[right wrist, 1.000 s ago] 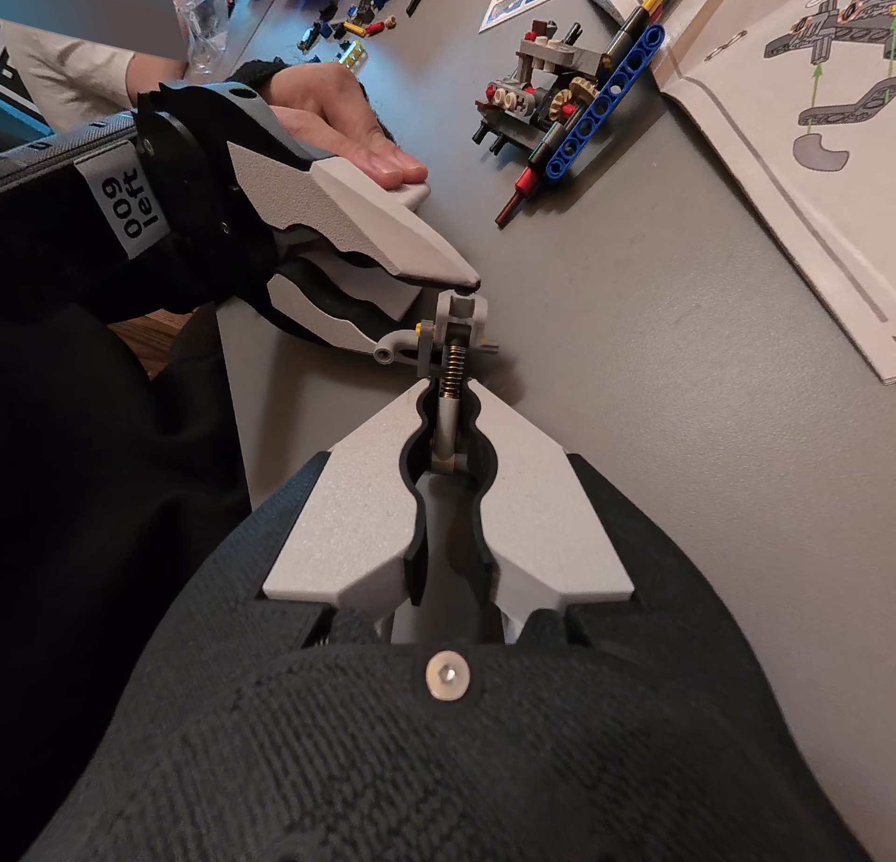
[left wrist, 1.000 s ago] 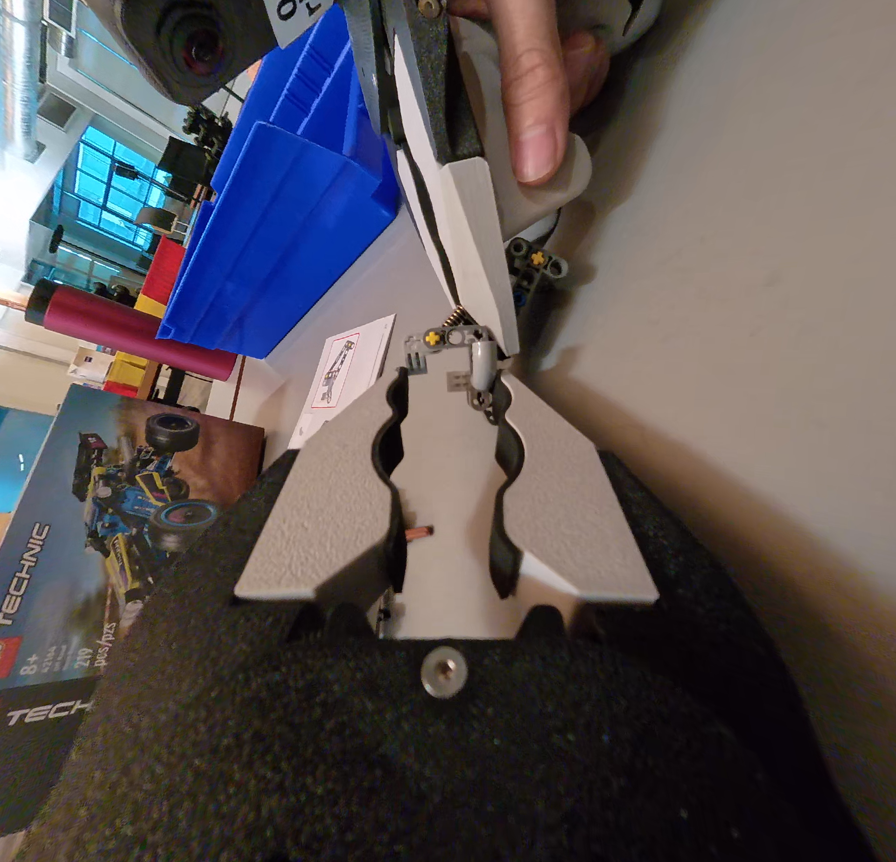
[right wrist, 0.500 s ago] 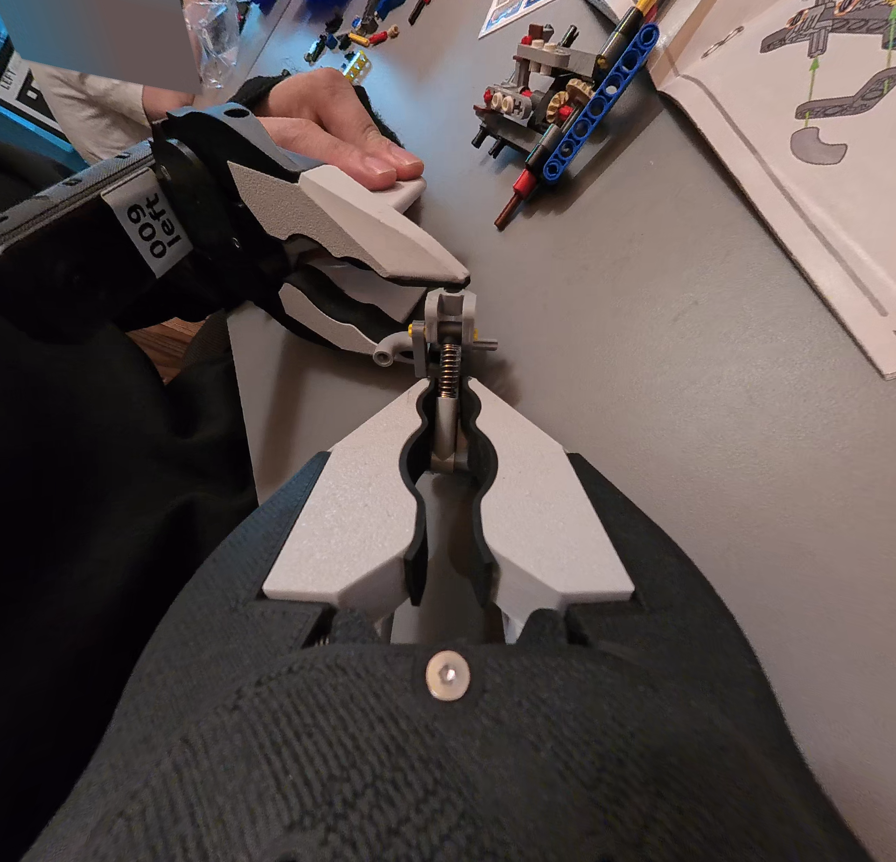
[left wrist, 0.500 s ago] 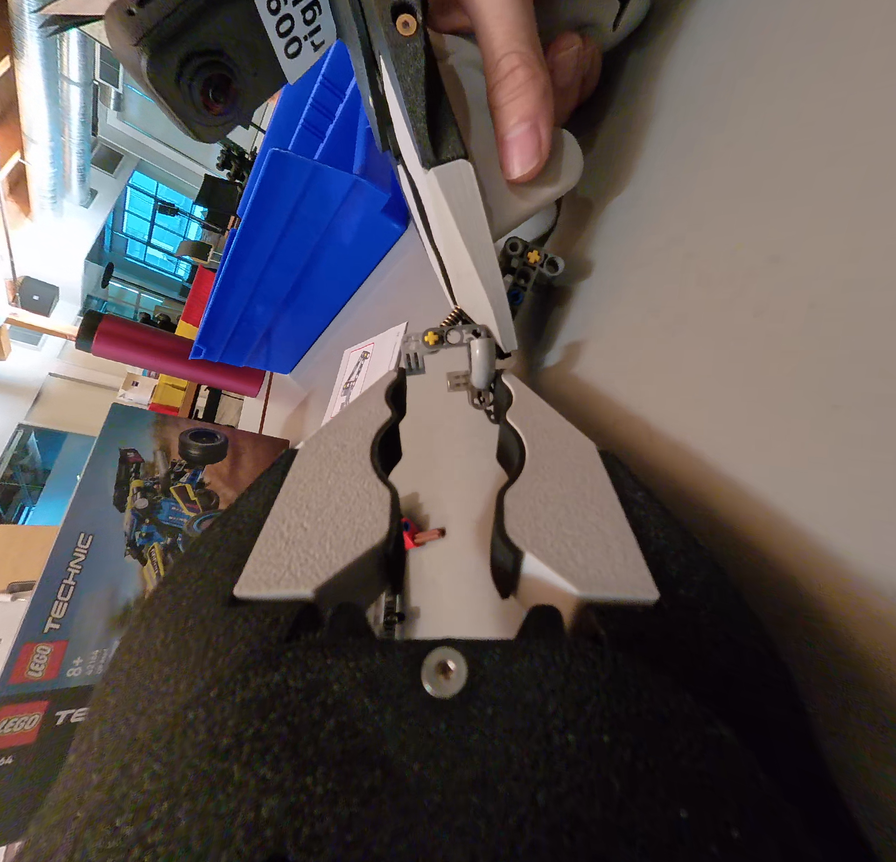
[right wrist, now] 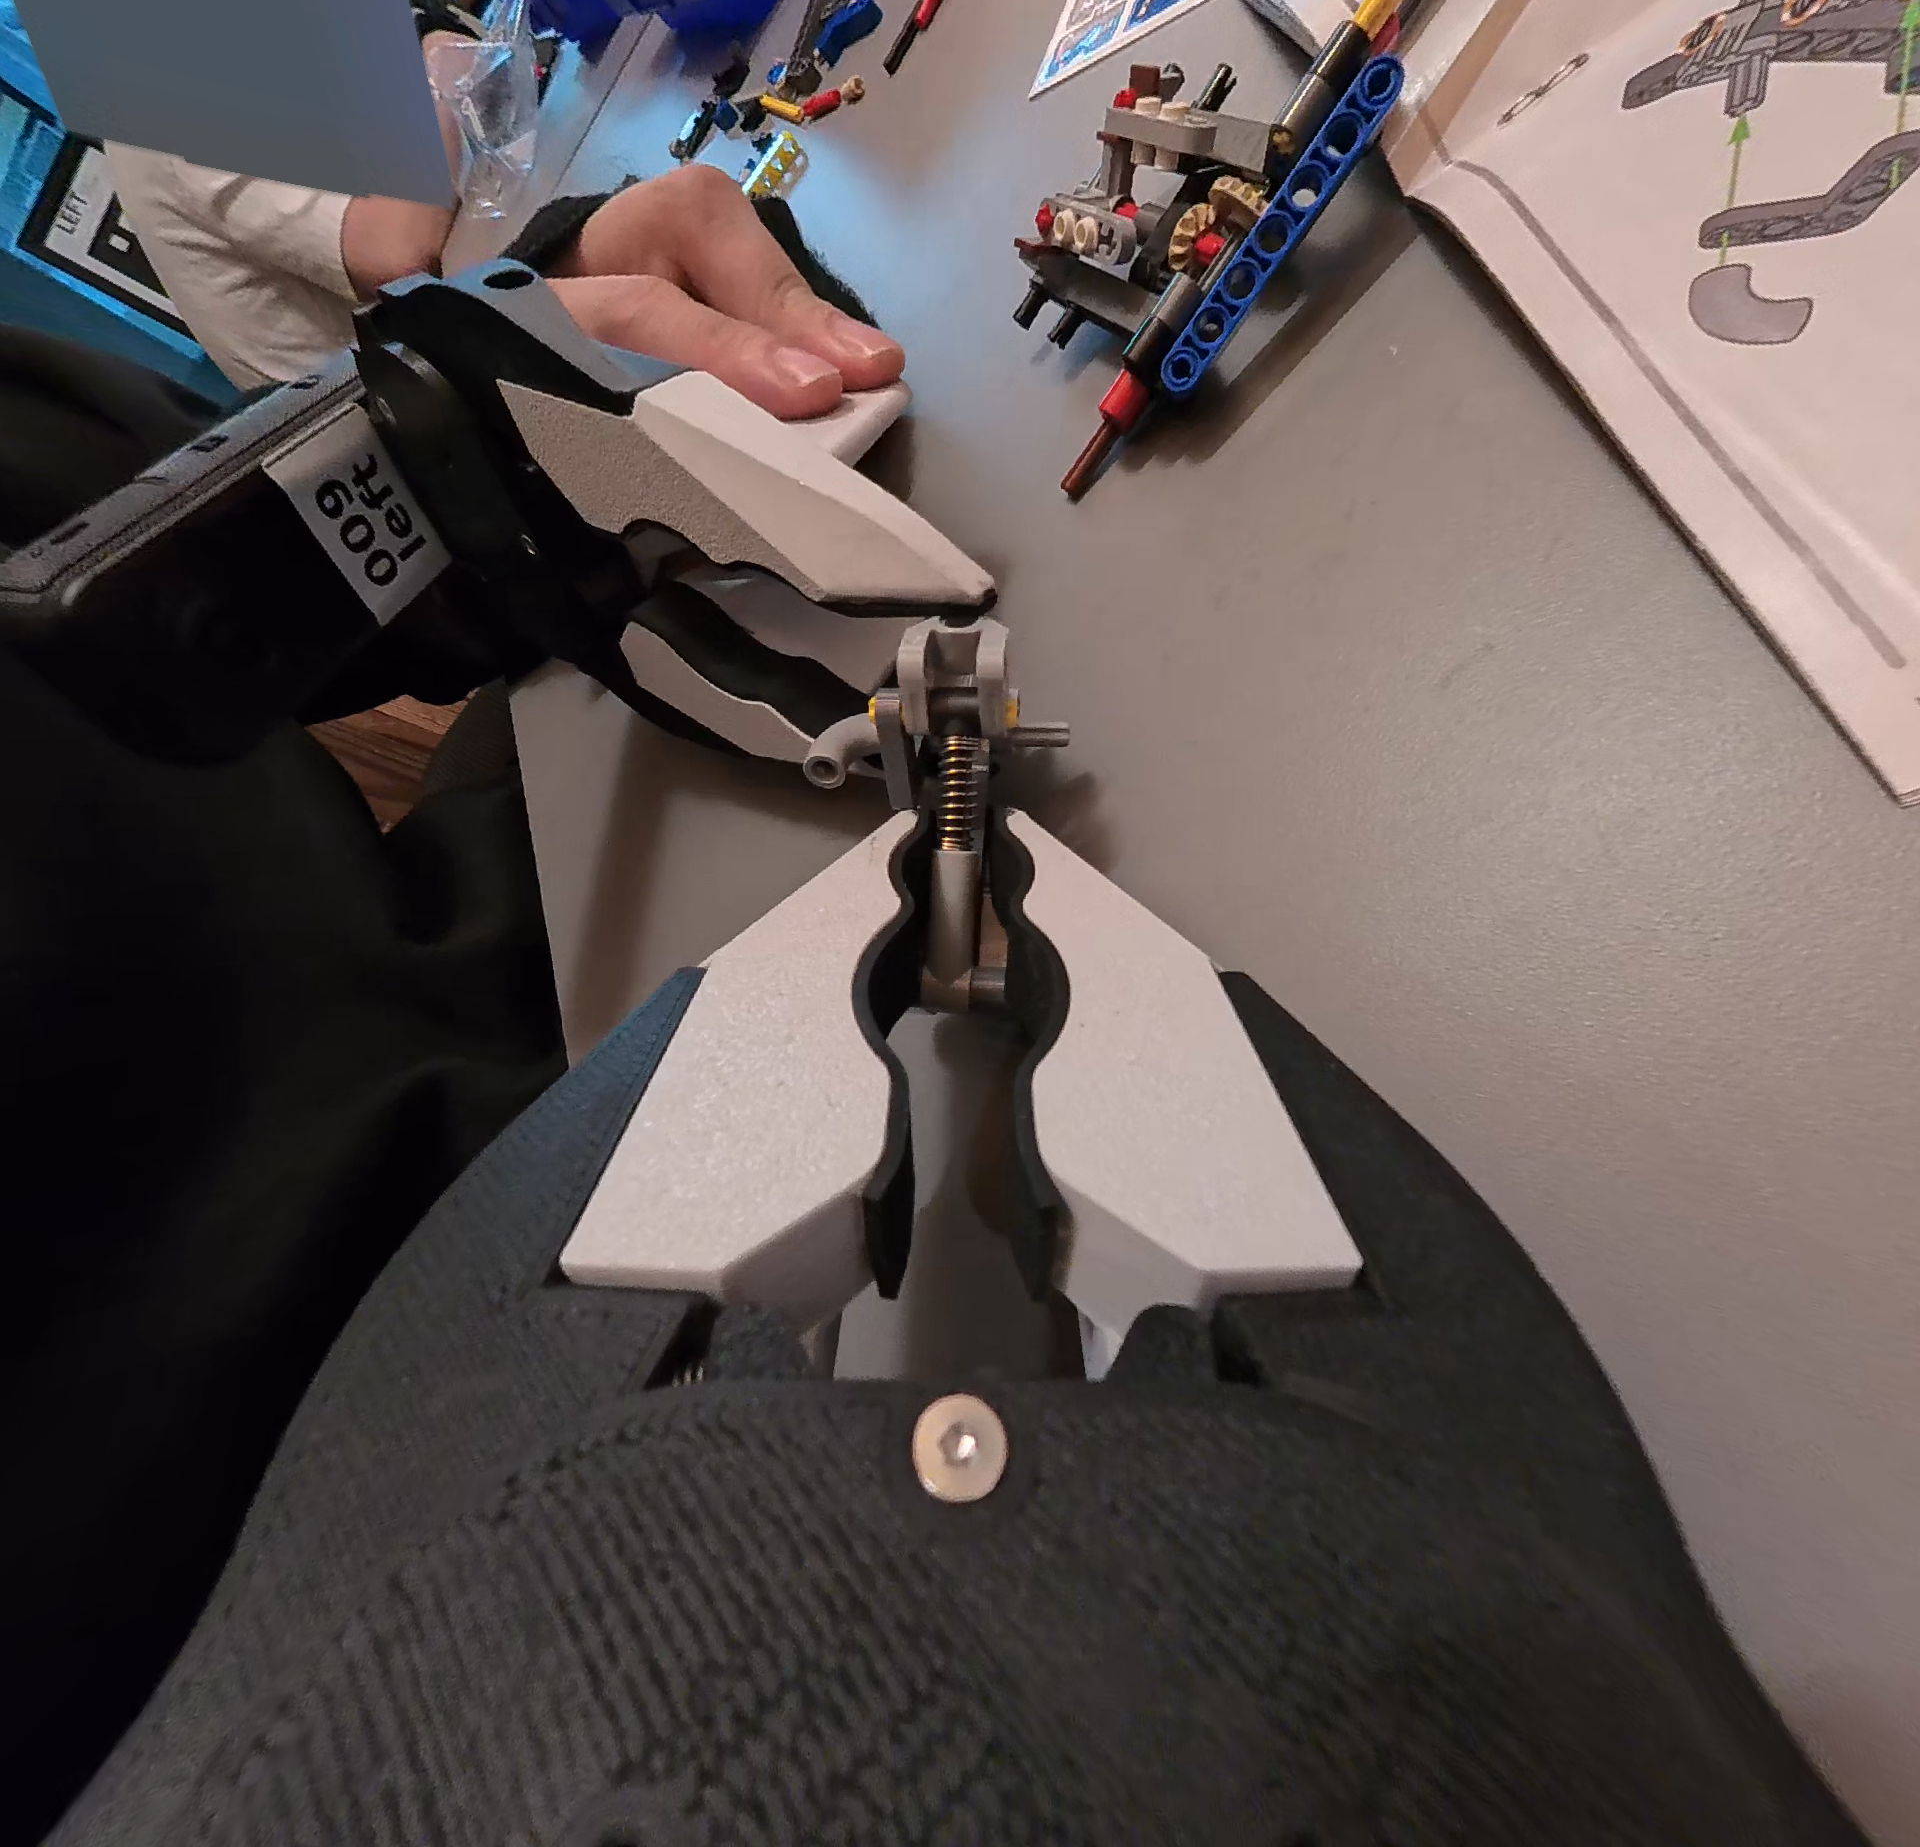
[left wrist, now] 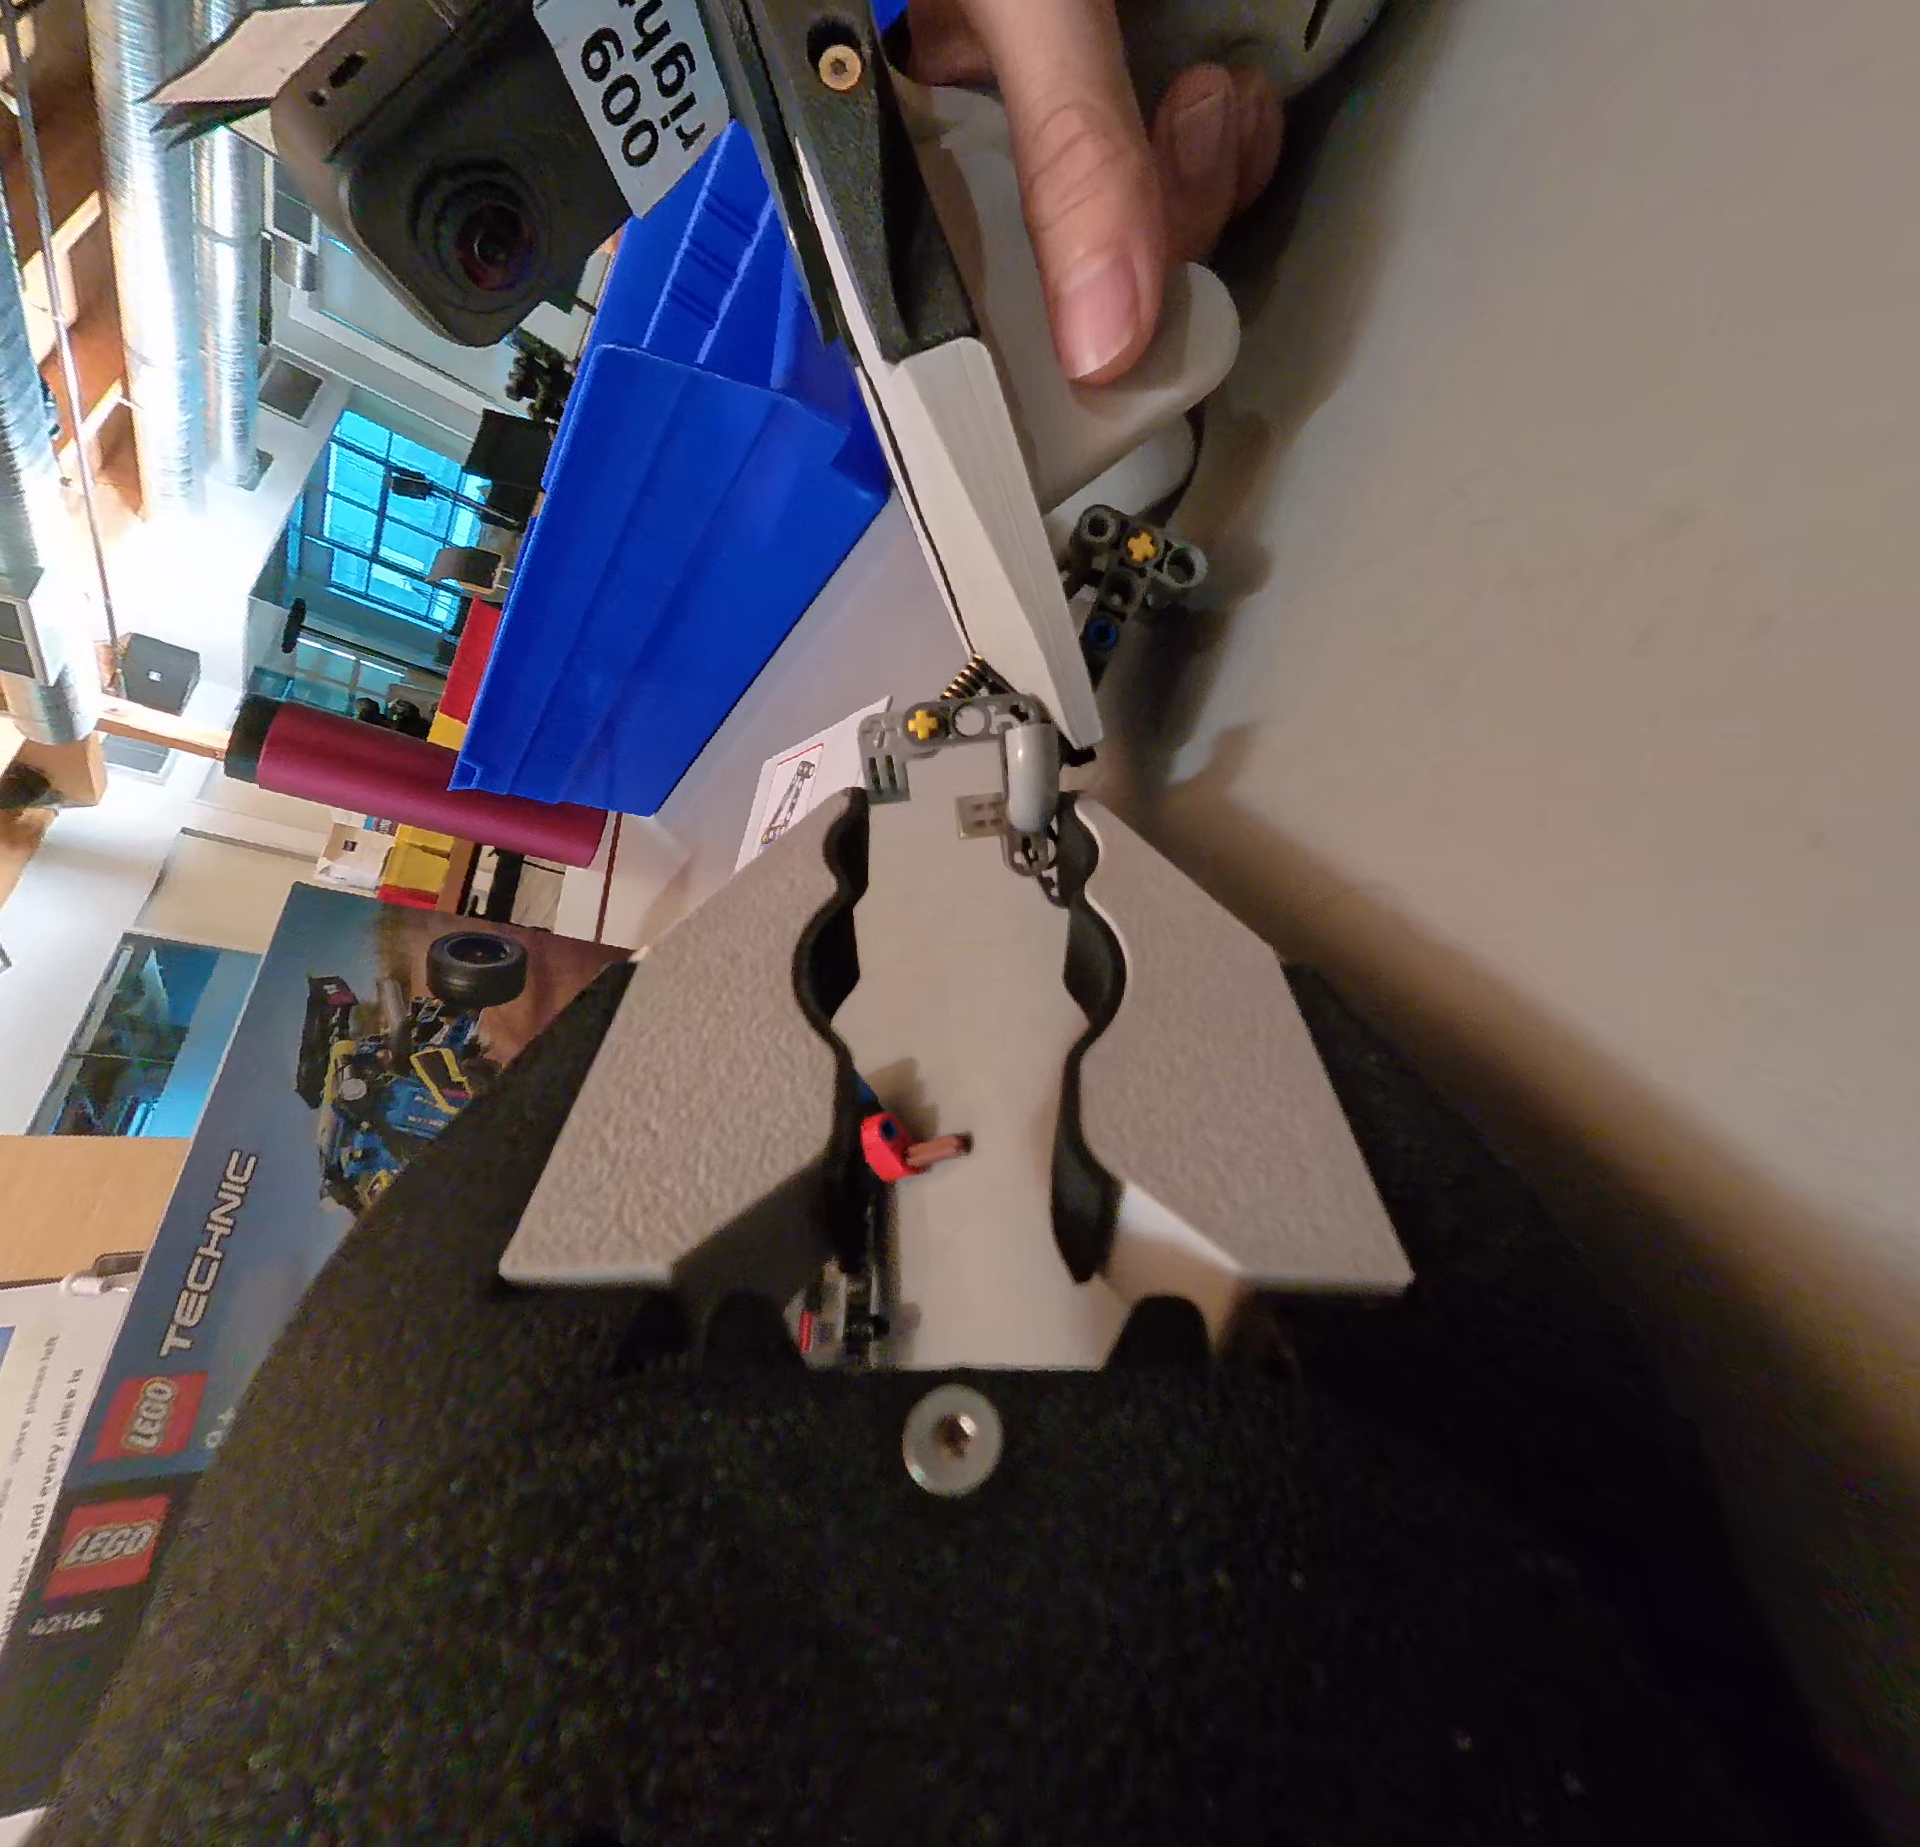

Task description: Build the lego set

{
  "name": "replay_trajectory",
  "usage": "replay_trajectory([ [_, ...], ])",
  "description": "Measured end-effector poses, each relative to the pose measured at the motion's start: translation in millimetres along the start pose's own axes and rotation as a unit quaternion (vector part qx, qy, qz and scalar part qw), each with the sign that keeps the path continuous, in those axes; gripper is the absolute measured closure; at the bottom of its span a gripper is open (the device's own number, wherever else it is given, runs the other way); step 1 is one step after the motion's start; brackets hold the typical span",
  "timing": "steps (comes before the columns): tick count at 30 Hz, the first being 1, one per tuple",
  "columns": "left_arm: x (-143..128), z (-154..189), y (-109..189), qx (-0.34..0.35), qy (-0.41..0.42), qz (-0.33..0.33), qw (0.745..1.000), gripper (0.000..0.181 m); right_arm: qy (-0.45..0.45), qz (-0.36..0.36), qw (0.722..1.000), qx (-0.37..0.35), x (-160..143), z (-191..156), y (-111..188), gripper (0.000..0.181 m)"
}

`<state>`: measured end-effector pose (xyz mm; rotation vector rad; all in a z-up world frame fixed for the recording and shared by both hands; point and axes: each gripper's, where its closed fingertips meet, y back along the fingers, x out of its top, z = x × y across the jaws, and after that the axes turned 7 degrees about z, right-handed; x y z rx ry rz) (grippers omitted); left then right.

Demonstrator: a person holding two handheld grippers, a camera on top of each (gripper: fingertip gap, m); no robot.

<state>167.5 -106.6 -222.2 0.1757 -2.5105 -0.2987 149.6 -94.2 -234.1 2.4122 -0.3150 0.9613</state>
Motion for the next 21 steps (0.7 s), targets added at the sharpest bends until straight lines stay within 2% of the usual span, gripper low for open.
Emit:
replay_trajectory([
  [21,0.2,-0.6,0.4,0.010,-0.028,0.002,1.000,0.148,-0.010,0.005,1.000,0.008,1.2,-0.6,0.6,0.171],
])
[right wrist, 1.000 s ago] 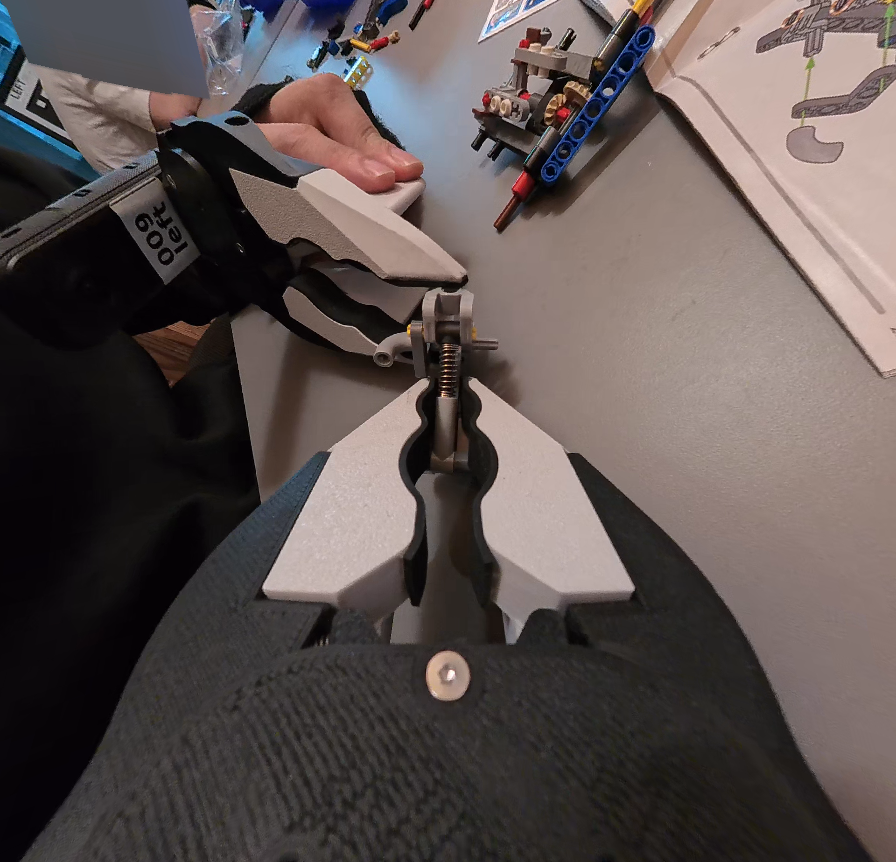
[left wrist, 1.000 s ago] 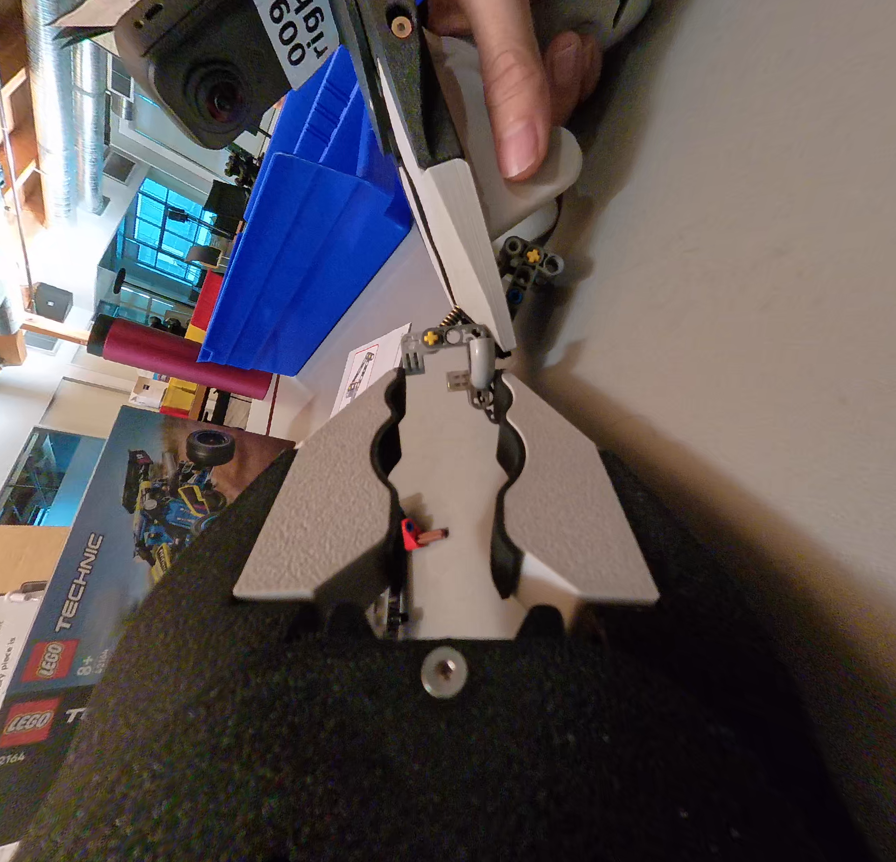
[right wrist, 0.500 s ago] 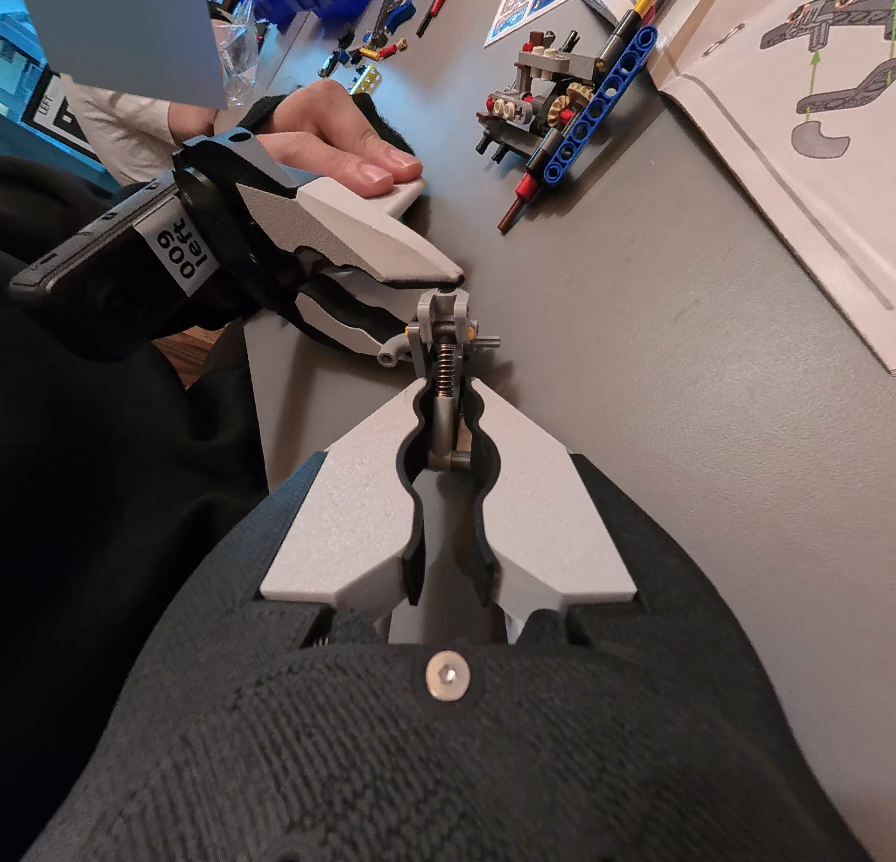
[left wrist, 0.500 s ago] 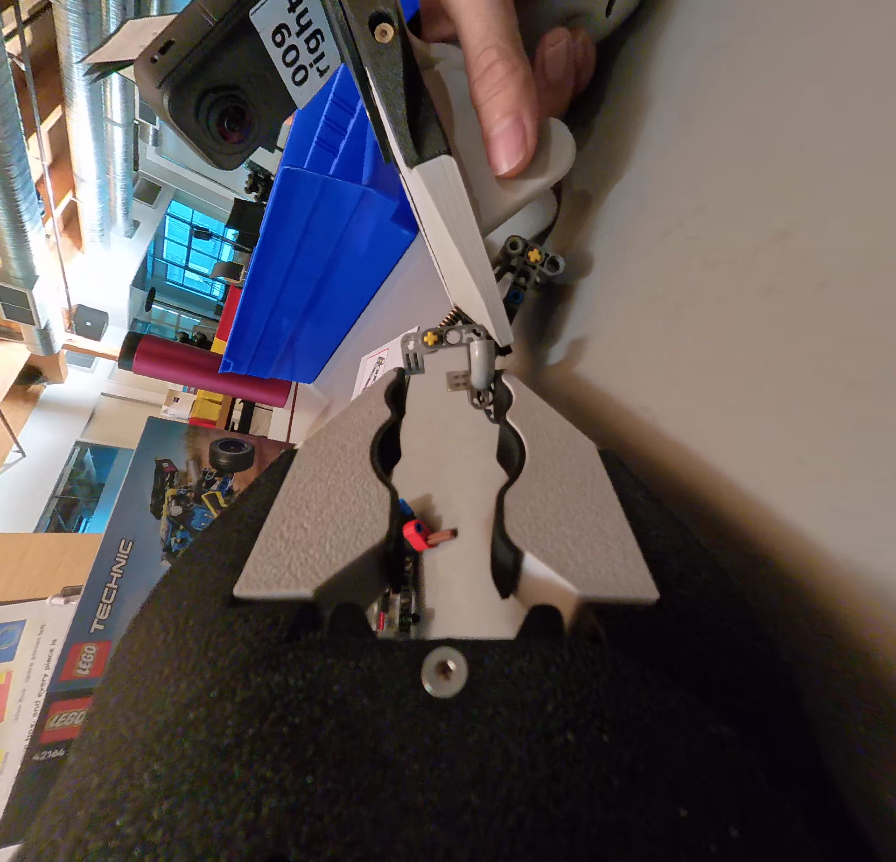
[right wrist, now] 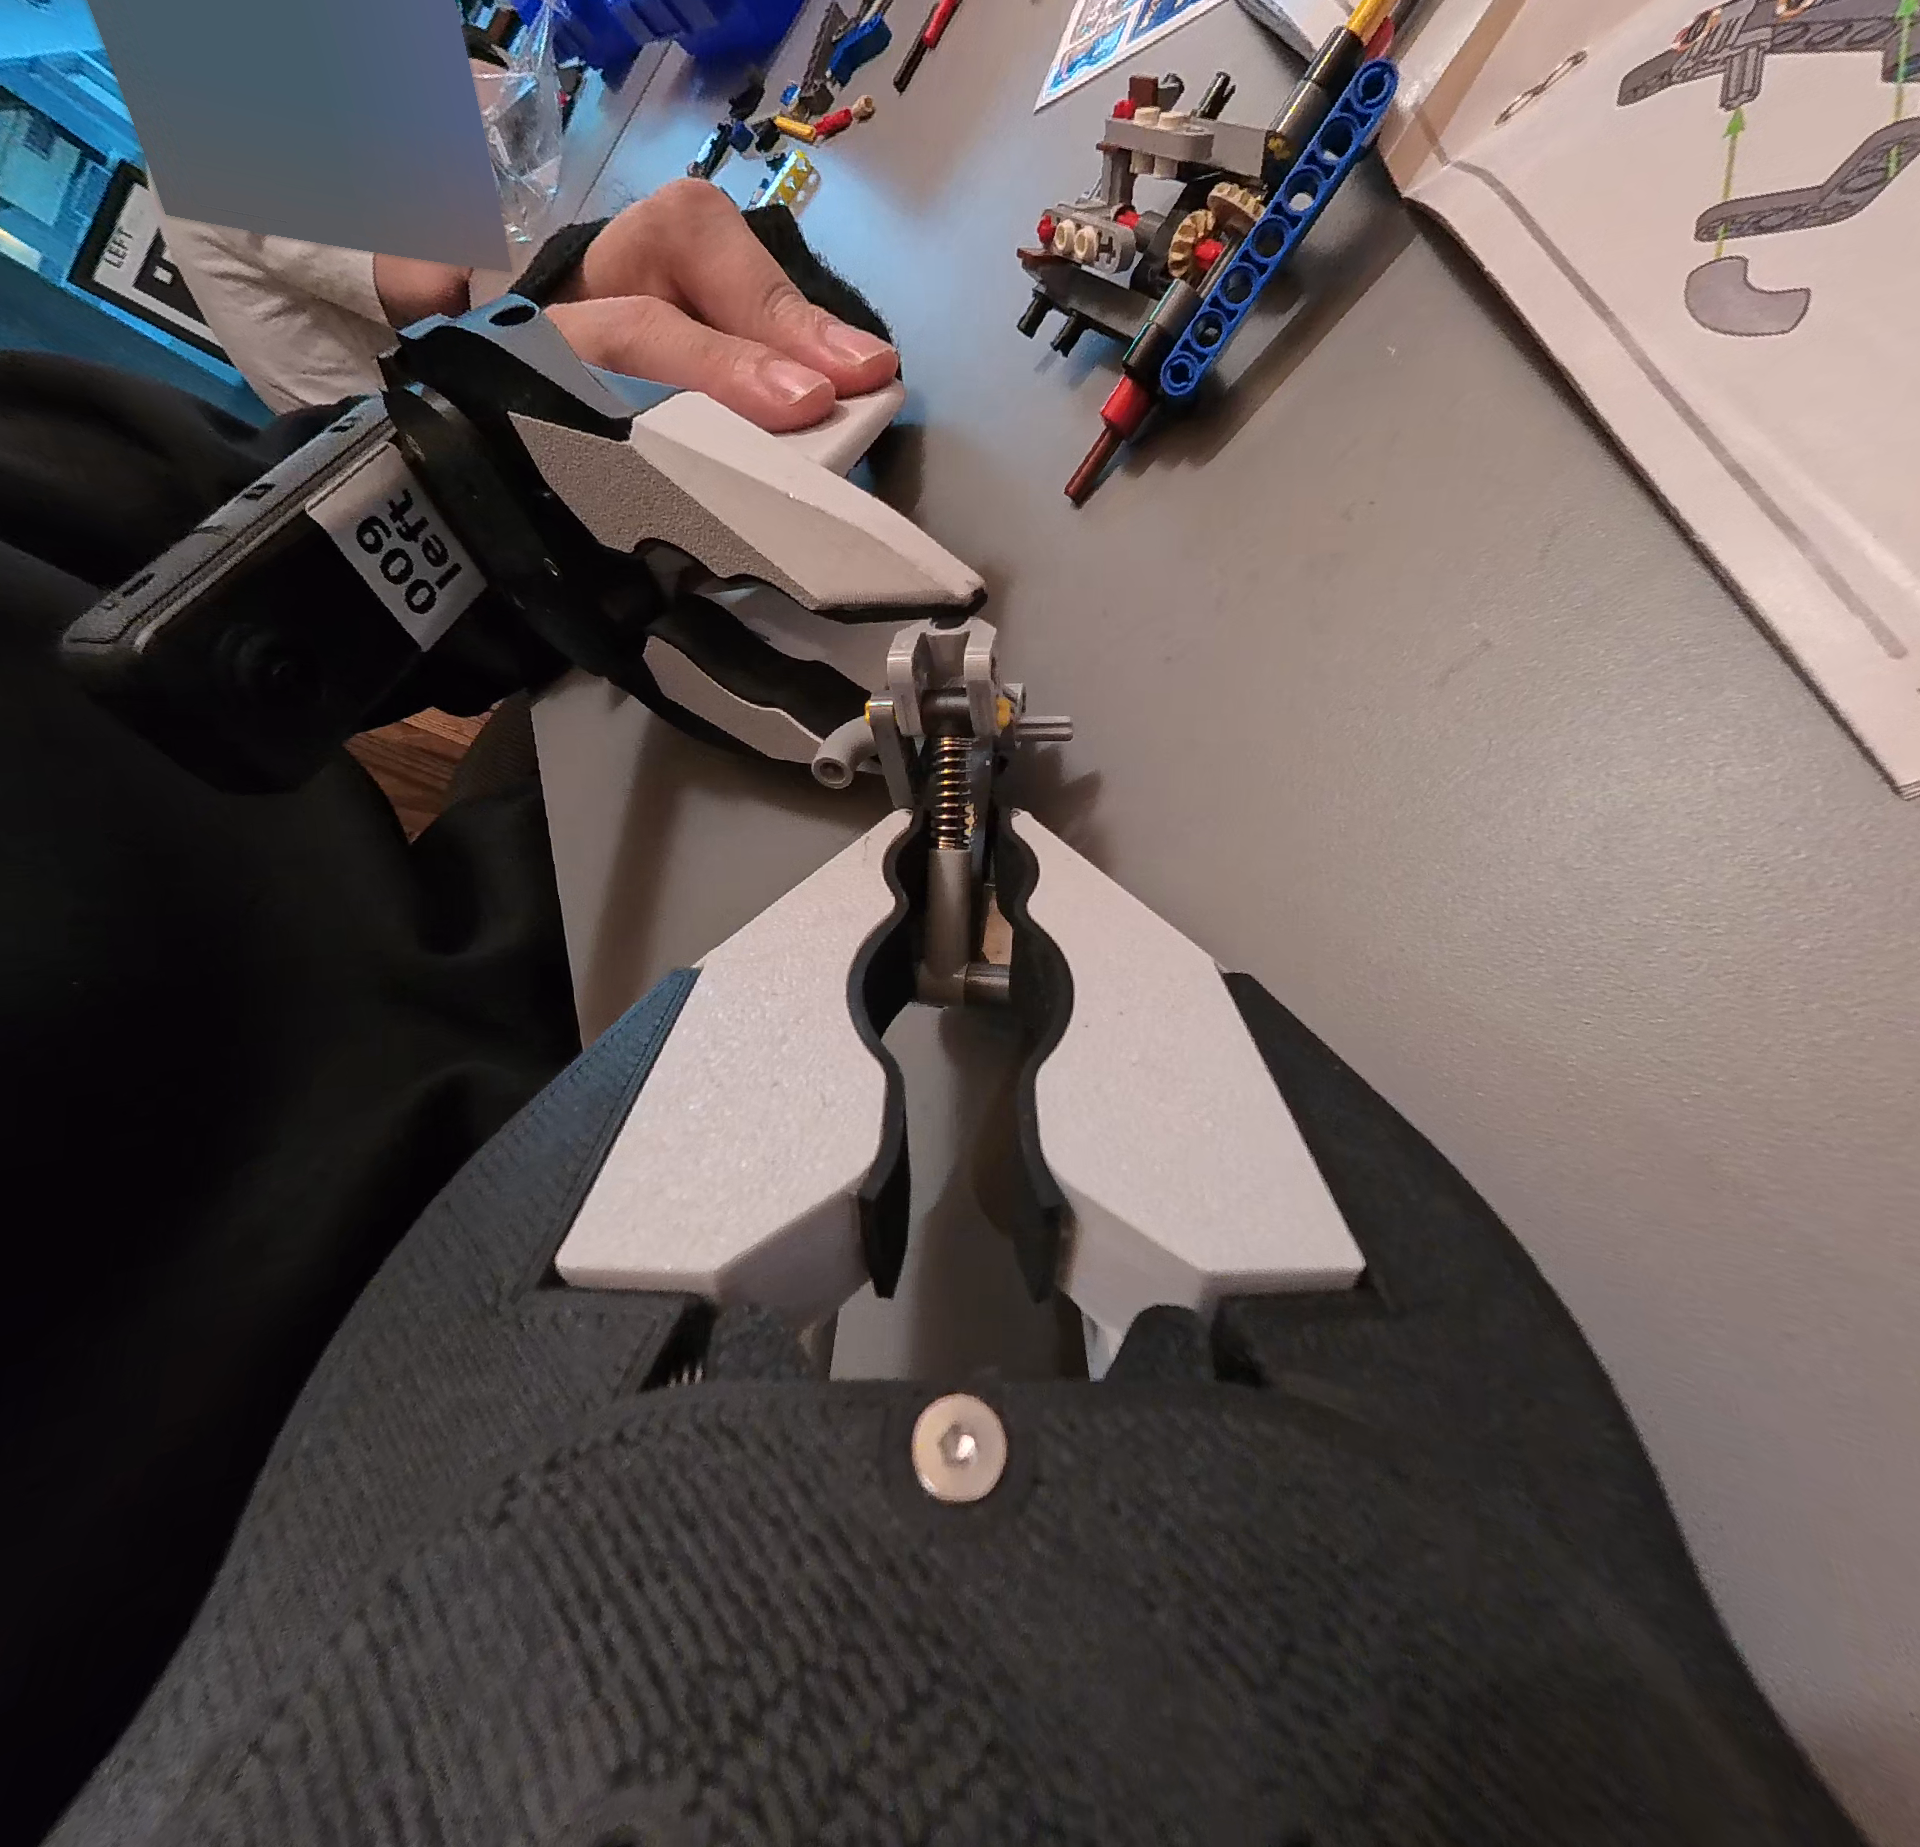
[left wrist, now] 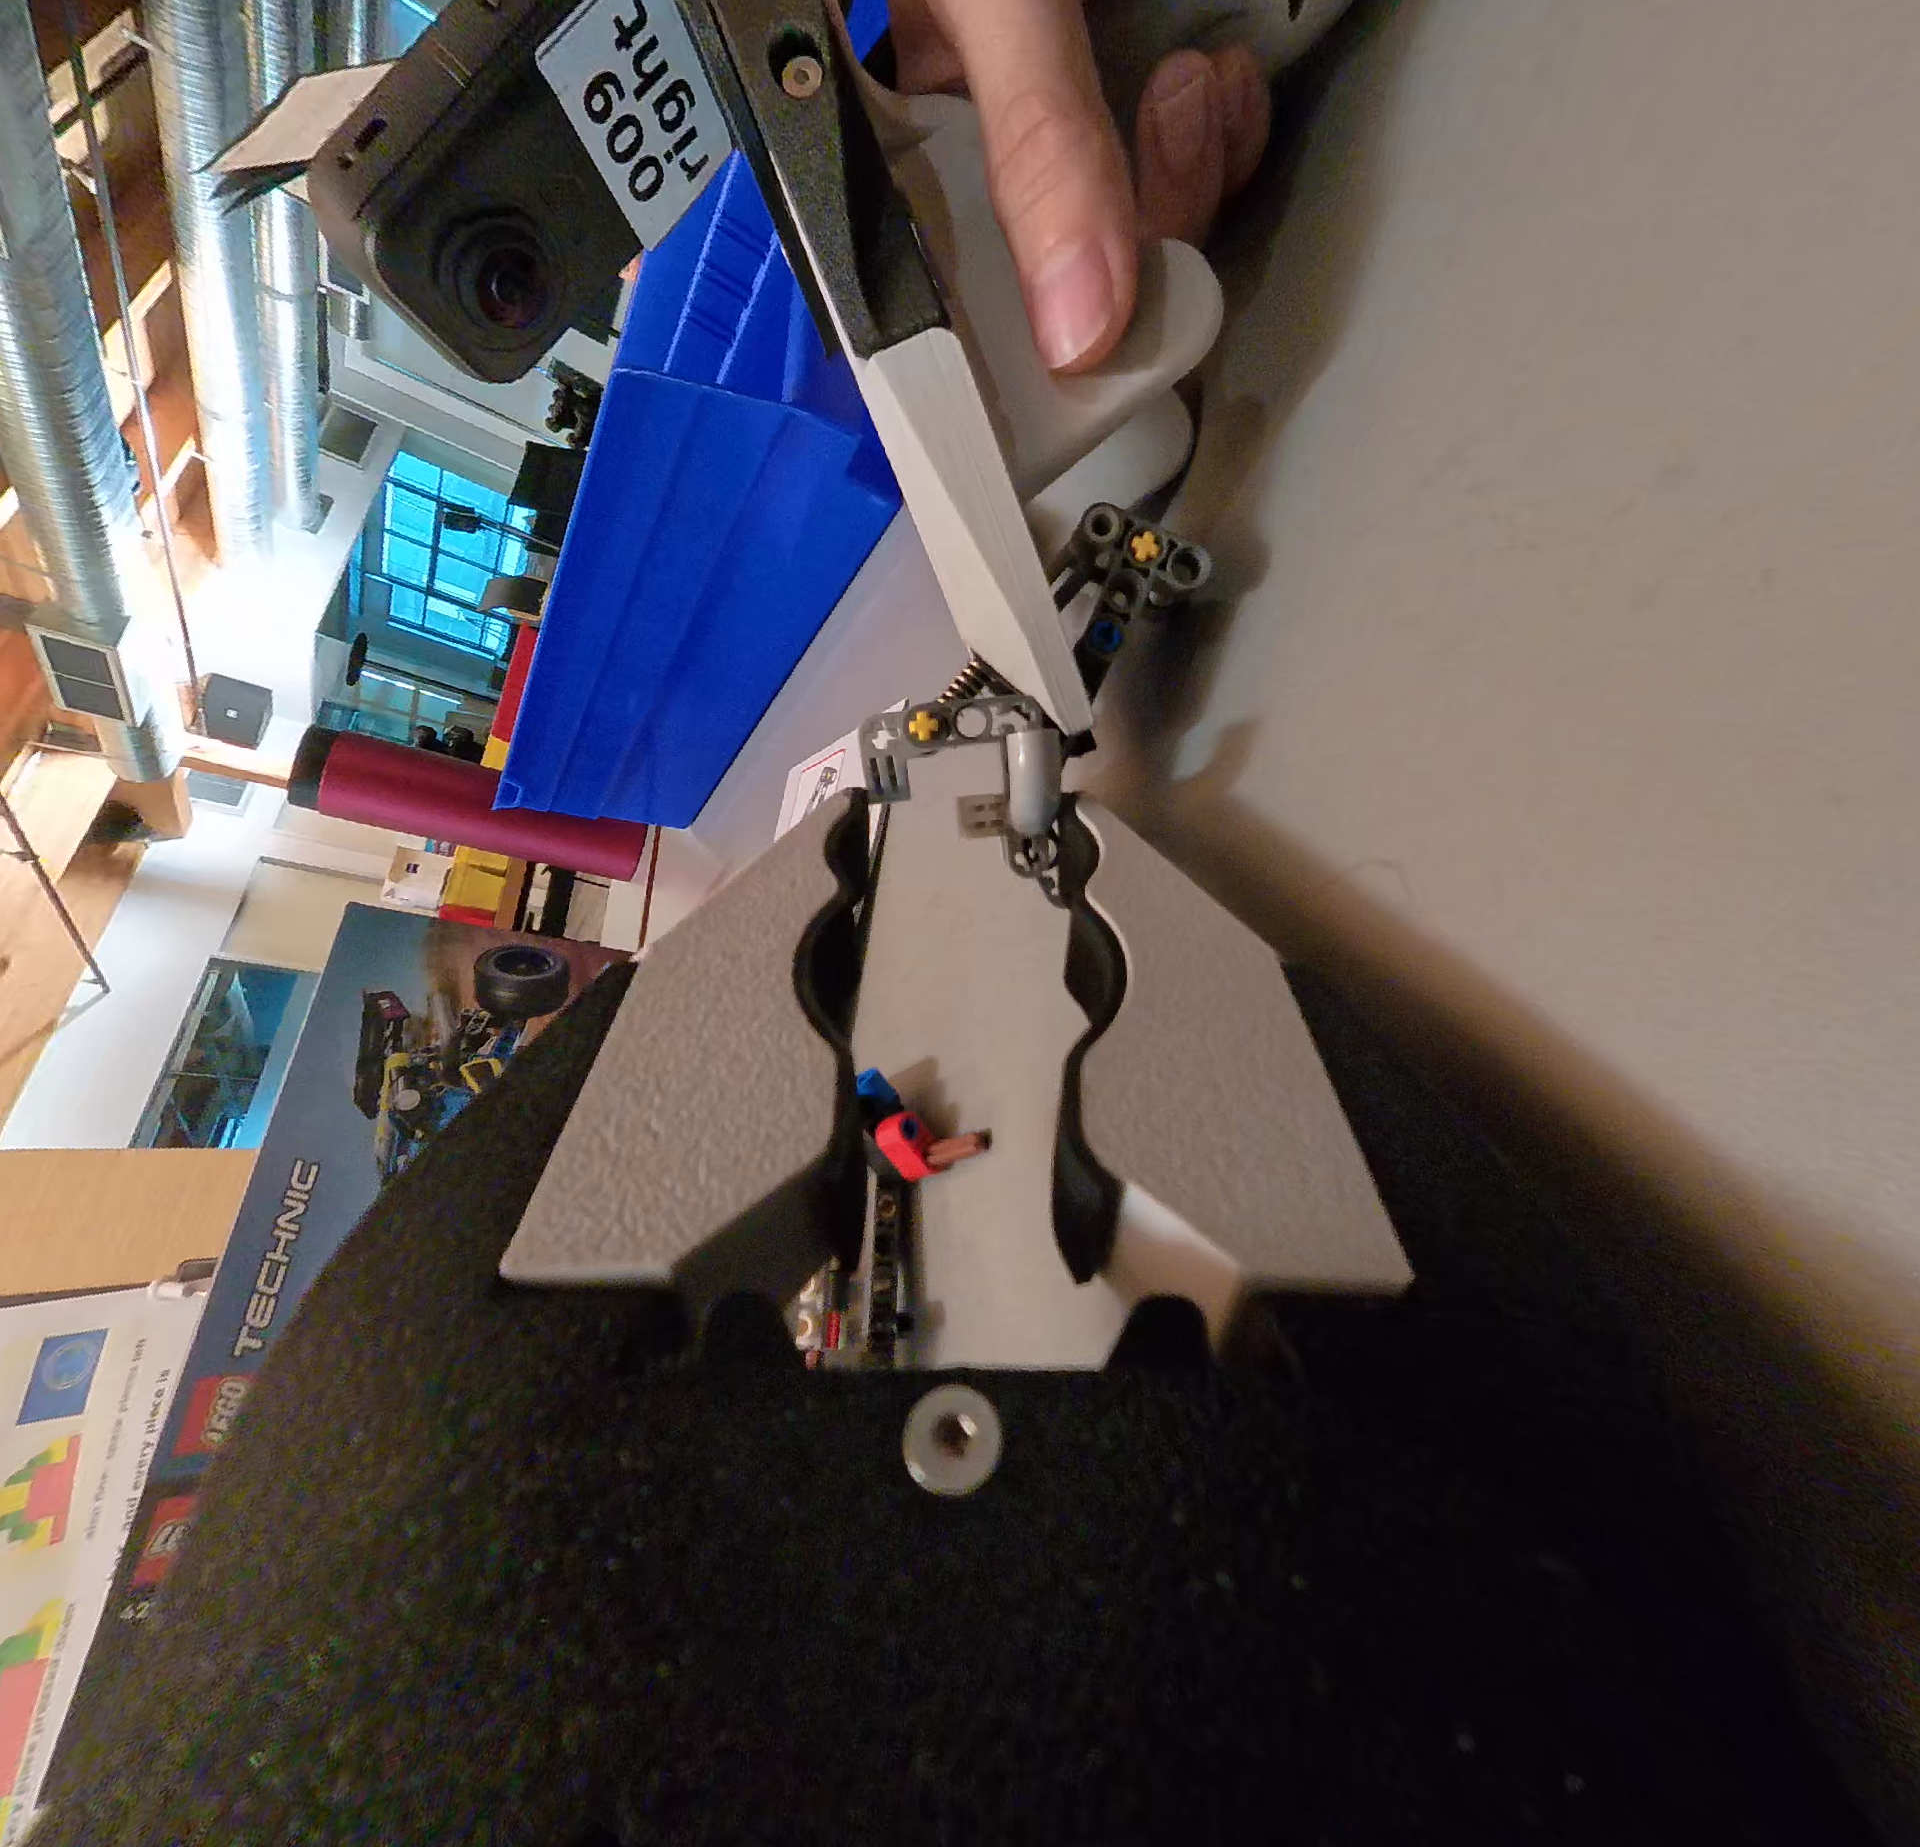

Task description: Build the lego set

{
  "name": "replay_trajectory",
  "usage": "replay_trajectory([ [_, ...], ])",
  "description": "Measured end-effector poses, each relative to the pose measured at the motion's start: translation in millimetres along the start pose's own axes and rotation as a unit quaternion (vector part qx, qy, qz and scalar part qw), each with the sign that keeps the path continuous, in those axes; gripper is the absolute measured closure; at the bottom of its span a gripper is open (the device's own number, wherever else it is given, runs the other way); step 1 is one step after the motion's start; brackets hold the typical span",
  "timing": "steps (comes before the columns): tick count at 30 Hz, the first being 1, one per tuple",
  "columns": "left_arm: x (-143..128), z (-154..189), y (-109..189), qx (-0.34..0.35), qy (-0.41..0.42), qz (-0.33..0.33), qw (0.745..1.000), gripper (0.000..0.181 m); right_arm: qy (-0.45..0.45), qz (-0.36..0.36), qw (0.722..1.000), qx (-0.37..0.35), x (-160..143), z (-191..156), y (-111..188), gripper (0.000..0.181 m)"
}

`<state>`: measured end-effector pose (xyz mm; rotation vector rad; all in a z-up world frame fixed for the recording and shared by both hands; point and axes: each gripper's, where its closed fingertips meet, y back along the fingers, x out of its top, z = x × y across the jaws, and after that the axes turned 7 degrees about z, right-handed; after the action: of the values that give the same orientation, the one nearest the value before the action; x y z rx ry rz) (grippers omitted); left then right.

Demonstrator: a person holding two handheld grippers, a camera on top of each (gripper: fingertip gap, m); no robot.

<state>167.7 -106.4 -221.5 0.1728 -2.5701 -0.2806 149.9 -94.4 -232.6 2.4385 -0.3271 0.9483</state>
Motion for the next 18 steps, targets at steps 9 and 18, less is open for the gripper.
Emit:
replay_trajectory([
  [9,-0.7,-1.9,0.5,0.008,-0.013,-0.002,1.000,0.148,-0.010,0.012,1.000,0.003,2.9,0.7,1.9,0.171],
  [18,-2.6,-2.4,0.4,0.009,-0.014,-0.005,1.000,0.148,-0.011,0.020,1.000,-0.001,5.0,2.0,3.4,0.172],
])
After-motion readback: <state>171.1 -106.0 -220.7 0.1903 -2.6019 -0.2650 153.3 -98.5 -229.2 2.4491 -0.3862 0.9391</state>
